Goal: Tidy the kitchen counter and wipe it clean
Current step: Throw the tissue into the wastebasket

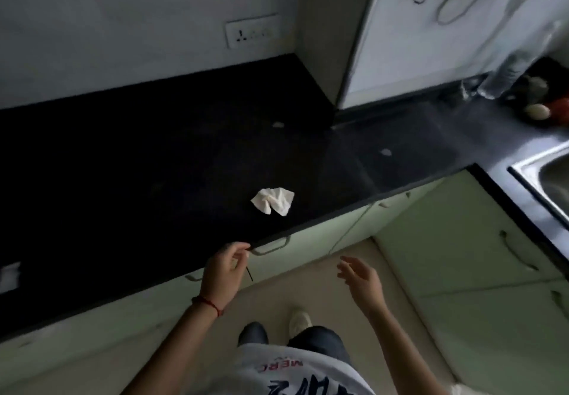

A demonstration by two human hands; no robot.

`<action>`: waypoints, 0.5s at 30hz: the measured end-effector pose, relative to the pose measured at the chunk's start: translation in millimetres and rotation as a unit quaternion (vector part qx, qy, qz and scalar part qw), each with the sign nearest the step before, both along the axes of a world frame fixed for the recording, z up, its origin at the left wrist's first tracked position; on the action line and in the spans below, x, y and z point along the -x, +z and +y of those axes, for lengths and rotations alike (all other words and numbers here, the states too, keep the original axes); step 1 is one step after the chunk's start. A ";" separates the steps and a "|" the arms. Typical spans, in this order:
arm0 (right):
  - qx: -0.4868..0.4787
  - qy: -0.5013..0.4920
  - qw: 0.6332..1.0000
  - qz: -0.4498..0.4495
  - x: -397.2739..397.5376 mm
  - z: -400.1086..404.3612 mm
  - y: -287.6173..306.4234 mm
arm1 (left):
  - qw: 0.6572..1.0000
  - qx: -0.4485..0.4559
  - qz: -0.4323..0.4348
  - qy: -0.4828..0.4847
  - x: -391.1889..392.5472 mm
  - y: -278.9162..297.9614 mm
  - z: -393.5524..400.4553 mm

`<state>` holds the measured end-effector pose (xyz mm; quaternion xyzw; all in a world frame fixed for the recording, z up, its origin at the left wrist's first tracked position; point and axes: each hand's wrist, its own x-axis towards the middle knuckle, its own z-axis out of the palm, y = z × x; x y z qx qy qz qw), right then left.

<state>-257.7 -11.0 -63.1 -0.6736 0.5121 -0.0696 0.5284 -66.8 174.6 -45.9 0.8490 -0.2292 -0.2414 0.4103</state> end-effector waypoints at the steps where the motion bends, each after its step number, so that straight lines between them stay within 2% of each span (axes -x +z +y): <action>1: 0.017 0.027 0.999 -0.011 -18.4 -11.5 8.1 | 0.999 0.002 -0.036 0.011 -1.1 1.2 -1.2; 5: 0.098 0.105 0.989 -0.044 -94.7 -36.2 36.4 | 0.986 -0.032 -0.161 0.042 -11.9 -2.3 -9.9; 8: 0.186 0.180 0.964 -0.056 -142.4 -38.5 40.1 | 0.972 -0.108 -0.203 0.039 -23.7 -16.1 -15.8; 12: 0.277 0.317 0.907 -0.012 -183.3 -30.3 28.8 | 0.948 -0.219 -0.227 -0.043 -37.3 -26.2 -15.8; 15: 0.329 0.399 0.855 0.042 -191.6 -23.7 13.5 | 0.938 -0.241 -0.234 -0.080 -45.0 -28.5 -12.0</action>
